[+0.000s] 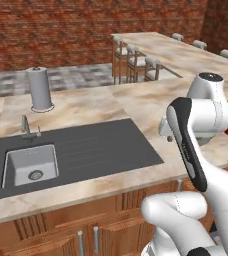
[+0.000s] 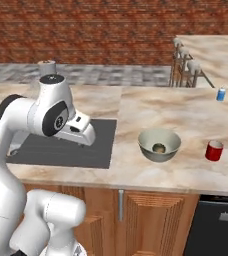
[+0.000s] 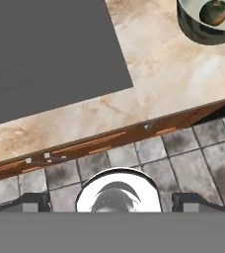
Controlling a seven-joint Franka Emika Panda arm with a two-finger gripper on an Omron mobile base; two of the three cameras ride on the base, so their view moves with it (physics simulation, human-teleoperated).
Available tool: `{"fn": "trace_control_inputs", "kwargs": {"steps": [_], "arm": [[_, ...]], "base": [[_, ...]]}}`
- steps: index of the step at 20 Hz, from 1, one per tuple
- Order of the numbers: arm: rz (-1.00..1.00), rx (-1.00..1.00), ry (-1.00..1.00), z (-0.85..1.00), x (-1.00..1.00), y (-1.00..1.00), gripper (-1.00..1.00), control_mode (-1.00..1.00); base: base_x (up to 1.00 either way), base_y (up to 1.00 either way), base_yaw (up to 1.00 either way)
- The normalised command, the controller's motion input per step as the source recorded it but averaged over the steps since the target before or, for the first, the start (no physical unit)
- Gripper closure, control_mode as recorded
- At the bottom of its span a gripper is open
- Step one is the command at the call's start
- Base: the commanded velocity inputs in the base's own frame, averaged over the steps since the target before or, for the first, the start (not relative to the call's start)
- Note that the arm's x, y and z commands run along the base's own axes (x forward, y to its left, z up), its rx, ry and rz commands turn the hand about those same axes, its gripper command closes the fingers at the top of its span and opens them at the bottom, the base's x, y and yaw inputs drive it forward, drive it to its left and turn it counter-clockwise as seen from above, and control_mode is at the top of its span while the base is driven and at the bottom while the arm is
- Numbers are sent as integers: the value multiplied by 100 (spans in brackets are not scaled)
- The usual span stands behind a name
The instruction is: Move the mug from next to the sink to the open cabinet. Then, move the bowl with the squash to the fridge to clear the area for faucet cleaning.
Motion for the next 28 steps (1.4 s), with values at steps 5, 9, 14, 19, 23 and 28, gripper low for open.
{"fn": "trace_control_inputs", "kwargs": {"steps": [5,9,14,19,23,28], "arm": [[0,0,0,0,0,0,-100,100],[0,0,0,0,0,0,-100,100],[0,0,0,0,0,0,-100,100],[0,0,0,-6,34,4,-100,-100],[-8,7,0,-26,81,46,-100,-100],[-8,19,0,-46,83,29,-100,-100]], "base": [[-1,-100,-23],[6,-100,-18],[44,-51,-5],[22,-2,0],[0,0,0],[0,0,0]]}}
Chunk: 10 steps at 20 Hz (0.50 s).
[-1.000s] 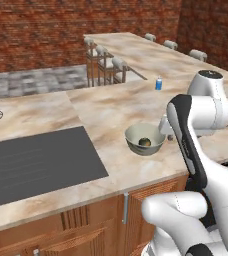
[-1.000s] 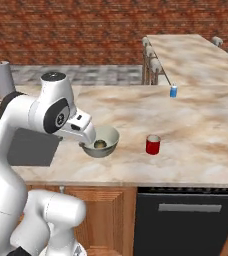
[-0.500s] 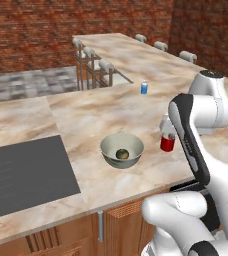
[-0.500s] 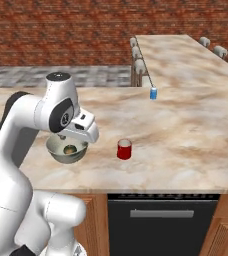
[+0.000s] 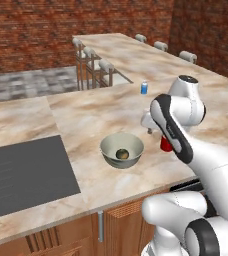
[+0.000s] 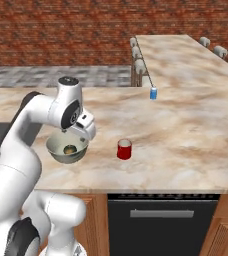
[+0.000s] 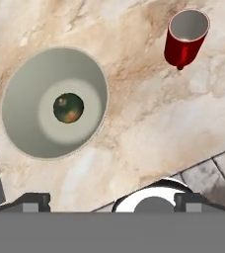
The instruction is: Move the mug from next to the sink to the open cabinet. Then, move the bowl with the squash to the fridge to clear the area for faucet cleaning.
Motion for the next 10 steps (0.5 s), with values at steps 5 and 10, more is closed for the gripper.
{"fn": "trace_control_inputs", "kwargs": {"steps": [5,10], "arm": [[-7,19,2,-52,75,9,-100,-100],[-1,2,9,-26,27,4,-100,-100]], "base": [[0,0,0],[0,0,0]]}}
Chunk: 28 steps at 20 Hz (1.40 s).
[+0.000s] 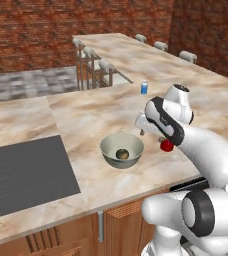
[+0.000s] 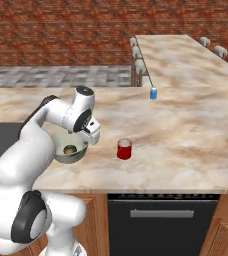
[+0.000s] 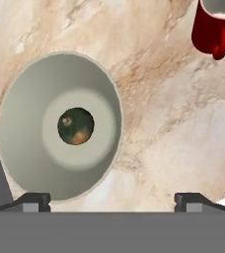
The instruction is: Move the mug from next to the sink to the open cabinet. Then, move the bowl with the squash to the fridge to clear the area for faucet cleaning.
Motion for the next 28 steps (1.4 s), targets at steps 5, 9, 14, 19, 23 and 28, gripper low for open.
{"fn": "trace_control_inputs", "kwargs": {"steps": [5,9,14,19,23,28], "arm": [[1,-6,17,-49,16,0,-100,-100],[4,-6,10,-60,19,0,-100,-100],[4,-1,1,-44,24,0,-100,-100],[0,0,0,-23,36,0,-100,-100],[0,0,0,-19,30,0,-100,-100],[0,0,0,-25,24,2,-100,-100]], "base": [[0,0,0],[0,0,0],[0,0,0],[0,0,0],[0,0,0],[0,0,0]]}}
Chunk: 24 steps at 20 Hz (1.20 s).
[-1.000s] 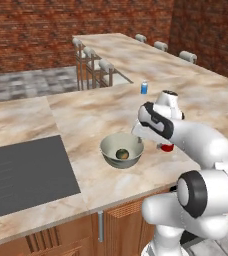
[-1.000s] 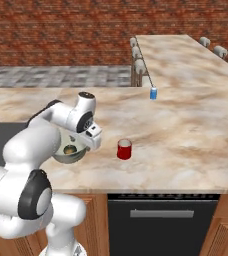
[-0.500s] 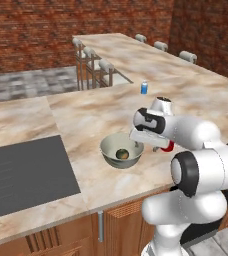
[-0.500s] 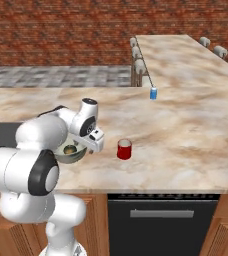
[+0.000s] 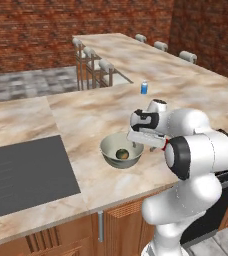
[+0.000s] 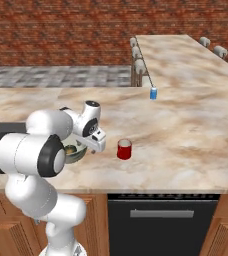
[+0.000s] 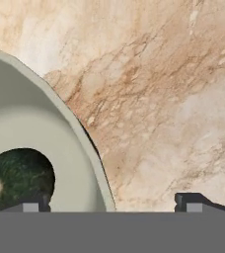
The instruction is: Move the mug from next to the sink to the open cabinet. Then, move the bowl with the squash to the fridge to clear the area for faucet cleaning.
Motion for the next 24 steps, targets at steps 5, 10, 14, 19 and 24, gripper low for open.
{"fn": "trace_control_inputs", "kwargs": {"steps": [5,10,14,19,24], "arm": [[0,0,-3,-28,12,1,-100,-100],[0,1,-1,-4,1,0,100,-100],[0,0,0,0,0,0,100,-100],[0,0,-5,13,-8,0,100,-100],[-4,0,-13,74,-16,0,100,-100]], "base": [[0,0,0],[0,0,0],[0,0,0],[0,0,0],[0,0,0]]}}
